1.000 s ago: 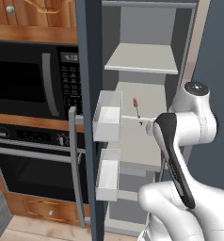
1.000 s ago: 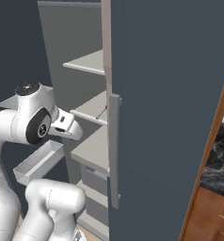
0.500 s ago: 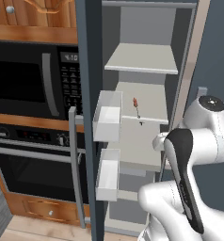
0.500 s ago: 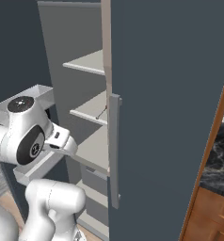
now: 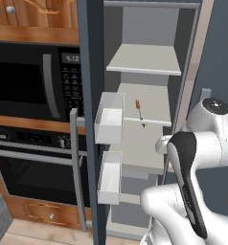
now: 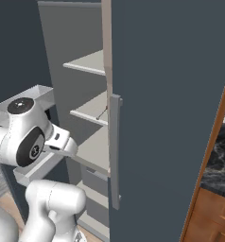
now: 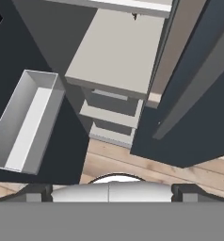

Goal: Store the kebab skewer in the freezer for long-term storage. Close the freezer door after placing the cooked food.

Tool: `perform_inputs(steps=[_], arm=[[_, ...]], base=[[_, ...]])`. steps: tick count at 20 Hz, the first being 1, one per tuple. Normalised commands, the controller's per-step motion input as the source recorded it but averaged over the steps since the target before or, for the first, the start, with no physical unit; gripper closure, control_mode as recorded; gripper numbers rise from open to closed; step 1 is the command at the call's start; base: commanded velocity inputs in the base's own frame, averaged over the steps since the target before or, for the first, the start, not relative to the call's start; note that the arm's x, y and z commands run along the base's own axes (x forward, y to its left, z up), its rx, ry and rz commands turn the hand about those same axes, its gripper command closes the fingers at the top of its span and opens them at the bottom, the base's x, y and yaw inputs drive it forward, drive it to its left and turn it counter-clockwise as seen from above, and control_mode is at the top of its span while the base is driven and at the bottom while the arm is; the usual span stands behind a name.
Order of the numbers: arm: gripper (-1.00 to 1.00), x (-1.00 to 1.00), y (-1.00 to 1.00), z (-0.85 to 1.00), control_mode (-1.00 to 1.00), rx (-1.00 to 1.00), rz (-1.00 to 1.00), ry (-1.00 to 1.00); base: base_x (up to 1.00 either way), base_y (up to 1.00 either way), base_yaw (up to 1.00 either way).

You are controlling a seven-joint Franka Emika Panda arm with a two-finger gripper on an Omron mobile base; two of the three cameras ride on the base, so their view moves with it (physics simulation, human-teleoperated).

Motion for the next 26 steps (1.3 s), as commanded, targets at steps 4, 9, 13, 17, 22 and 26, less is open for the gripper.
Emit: perform_inputs(steps=[4, 9, 13, 17, 22, 26], arm=[[-1.0, 0.0, 0.0, 0.0, 1.0, 0.0, 0.0, 0.0], [-1.0, 0.0, 0.0, 0.0, 1.0, 0.0, 0.0, 0.0], [-1.0, 0.0, 0.0, 0.0, 1.0, 0.0, 0.0, 0.0], [-1.0, 0.0, 0.0, 0.0, 1.0, 0.0, 0.0, 0.0], [-1.0, 0.0, 0.0, 0.0, 1.0, 0.0, 0.0, 0.0], [-1.0, 0.0, 0.0, 0.0, 1.0, 0.0, 0.0, 0.0]], base=[[-0.38, 0.0, 0.0], [-0.76, 0.08, -0.01], [-0.79, 0.18, -0.1], [-0.52, 0.23, -0.27], [-0.31, 0.36, -0.34], [-0.1, 0.57, -0.33]])
